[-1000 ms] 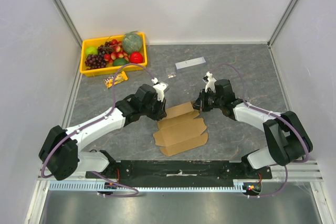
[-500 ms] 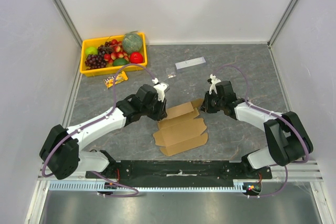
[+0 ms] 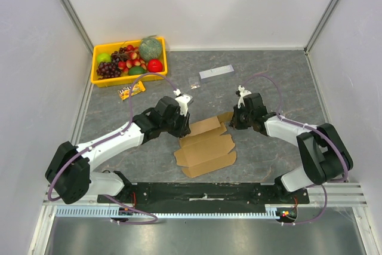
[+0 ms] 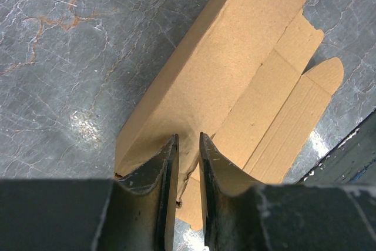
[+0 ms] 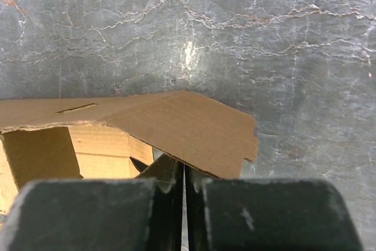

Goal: Fold the paper box

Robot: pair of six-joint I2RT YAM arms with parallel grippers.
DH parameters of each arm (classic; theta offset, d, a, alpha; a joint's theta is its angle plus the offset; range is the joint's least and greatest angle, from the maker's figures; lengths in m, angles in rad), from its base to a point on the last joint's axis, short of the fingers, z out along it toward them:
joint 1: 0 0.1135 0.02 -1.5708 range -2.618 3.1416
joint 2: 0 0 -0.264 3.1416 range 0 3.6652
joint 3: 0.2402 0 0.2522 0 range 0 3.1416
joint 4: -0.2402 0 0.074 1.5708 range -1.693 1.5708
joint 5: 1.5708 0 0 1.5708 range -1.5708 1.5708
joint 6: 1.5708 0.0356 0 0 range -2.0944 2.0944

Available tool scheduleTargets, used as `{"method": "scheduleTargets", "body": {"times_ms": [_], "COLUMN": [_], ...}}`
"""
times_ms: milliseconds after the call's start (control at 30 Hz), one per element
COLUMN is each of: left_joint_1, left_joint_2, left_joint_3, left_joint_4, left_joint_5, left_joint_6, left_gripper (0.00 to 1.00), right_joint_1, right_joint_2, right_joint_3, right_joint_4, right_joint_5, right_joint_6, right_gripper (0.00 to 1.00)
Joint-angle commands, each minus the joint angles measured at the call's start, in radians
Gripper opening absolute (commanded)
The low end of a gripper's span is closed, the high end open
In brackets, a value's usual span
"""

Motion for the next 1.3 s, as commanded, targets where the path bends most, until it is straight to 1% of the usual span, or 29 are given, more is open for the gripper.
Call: {"method": "scheduleTargets", "body": {"times_ms": [0, 167, 433, 633, 867, 1033, 1267], "left_joint_1": [-0.006, -0.004, -0.004, -0.007, -0.006, -0.007, -0.007], "left_joint_2": [0.007, 0.006, 0.015, 0.018, 0.023, 0.020, 0.012], "left_joint_3": [-0.007, -0.009, -0.007, -0.014, -0.014, -0.014, -0.018], "left_joint_4": [0.011, 0.011, 0.011, 0.011, 0.014, 0.014, 0.014], "left_joint_5": [-0.010, -0.013, -0.008, -0.008, -0.008, -0.007, -0.008], "left_joint_6": [-0.023, -0.022, -0.019, -0.022, -0.025, -0.027, -0.025], "left_gripper": [0.26, 0.26, 0.26, 0.26, 0.26, 0.26, 0.26], "right_joint_1": [0.004, 0.005, 0.005, 0.007, 0.019, 0.047, 0.100], "right_joint_2": [0.034, 0.062, 0.062, 0.094, 0.123, 0.155, 0.197], "right_joint_3": [0.004, -0.005, -0.032, -0.055, -0.056, -0.038, 0.004], "right_joint_4": [0.099, 0.141, 0.213, 0.294, 0.316, 0.300, 0.216], "right_joint_5": [-0.041, -0.093, -0.176, -0.285, -0.340, -0.322, -0.213], "right_joint_6": [0.022, 0.039, 0.071, 0.120, 0.119, 0.108, 0.065], "right_gripper": [0.01, 0.00, 0.00, 0.00, 0.00, 0.00, 0.00]}}
